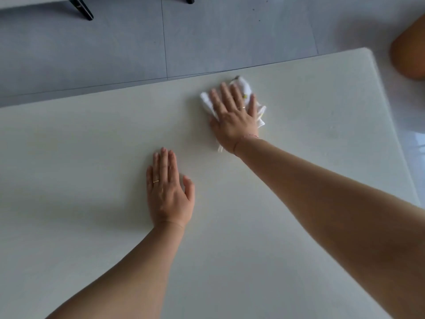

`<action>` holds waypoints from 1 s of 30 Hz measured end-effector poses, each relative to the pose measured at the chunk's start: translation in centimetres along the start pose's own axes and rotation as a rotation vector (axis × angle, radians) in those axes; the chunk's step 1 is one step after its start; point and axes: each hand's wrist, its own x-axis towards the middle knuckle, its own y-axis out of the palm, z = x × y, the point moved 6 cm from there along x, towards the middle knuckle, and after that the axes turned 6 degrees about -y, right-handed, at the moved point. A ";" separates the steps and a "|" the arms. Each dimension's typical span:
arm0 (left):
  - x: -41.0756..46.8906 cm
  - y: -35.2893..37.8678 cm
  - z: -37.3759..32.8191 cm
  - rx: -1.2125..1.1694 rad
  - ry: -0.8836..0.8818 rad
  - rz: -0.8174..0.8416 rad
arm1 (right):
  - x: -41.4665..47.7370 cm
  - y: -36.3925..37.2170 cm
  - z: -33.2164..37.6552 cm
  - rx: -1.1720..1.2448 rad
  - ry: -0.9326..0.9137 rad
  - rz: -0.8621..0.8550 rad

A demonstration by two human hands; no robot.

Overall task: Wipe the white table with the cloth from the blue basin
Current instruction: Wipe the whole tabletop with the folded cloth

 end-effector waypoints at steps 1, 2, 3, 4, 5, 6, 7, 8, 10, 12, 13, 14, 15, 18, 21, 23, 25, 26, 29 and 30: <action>0.0 0.0 0.0 -0.002 0.003 -0.006 | -0.8 0.0 0.1 -0.046 -0.153 0.035; -0.1 0.0 0.0 -0.004 0.008 -0.012 | -1.4 -0.4 -1.0 -0.079 -0.250 0.046; -0.1 0.0 0.0 -0.006 0.013 -0.020 | -2.1 -0.7 -3.0 -0.094 -0.273 0.034; -0.1 0.0 0.0 -0.009 0.013 -0.028 | -2.7 -1.2 -5.4 -0.093 -0.230 0.012; -0.1 0.1 0.1 -0.012 0.010 -0.033 | -3.4 -1.7 -8.1 -0.070 -0.136 -0.015; -0.2 0.1 0.1 -0.013 0.007 -0.036 | -4.1 -2.2 -10.7 -0.035 -0.008 -0.043; -0.2 0.2 0.1 -0.013 0.006 -0.039 | -4.8 -2.5 -12.6 -0.002 0.128 -0.071; -0.1 0.2 0.1 -0.013 0.005 -0.043 | -5.3 -2.5 -13.4 0.025 0.262 -0.092; -0.1 0.3 0.0 -0.013 0.006 -0.046 | -6.2 -1.8 -12.2 0.061 0.463 -0.116; -0.1 0.4 0.1 -0.010 0.011 -0.046 | -7.1 -0.8 -8.7 0.071 0.434 -0.123; -0.1 0.4 0.1 -0.006 0.016 -0.050 | -7.7 -0.2 -6.9 0.057 0.314 -0.106; -0.1 0.4 0.1 -0.002 0.019 -0.052 | -8.6 0.2 -5.6 0.023 0.162 -0.067; -0.1 0.4 0.2 0.001 0.020 -0.050 | -9.7 0.2 -5.4 -0.025 0.013 -0.026; -0.3 0.6 0.2 0.018 0.021 -0.027 | -12.7 -0.8 -9.8 -0.088 -0.099 -0.017; -0.3 0.7 -0.1 0.040 0.011 0.014 | -15.5 -1.3 -13.9 0.011 0.238 -0.063; -0.7 0.5 -0.1 0.043 -0.037 0.008 | -16.9 -0.7 -12.6 0.055 0.430 -0.097; -2.3 -0.1 -0.3 0.017 -0.120 -0.023 | -18.4 0.6 -9.1 0.071 0.440 -0.101; -3.8 -0.4 -0.8 -0.005 -0.156 -0.038 | -19.3 1.2 -7.1 0.063 0.364 -0.084; -10.2 -0.5 -3.5 -0.069 -0.122 -0.029 | -21.9 2.4 -4.2 -0.007 0.009 0.006; -12.5 -0.3 -4.6 -0.085 -0.080 -0.008 | -22.4 2.1 -5.0 -0.035 -0.100 0.016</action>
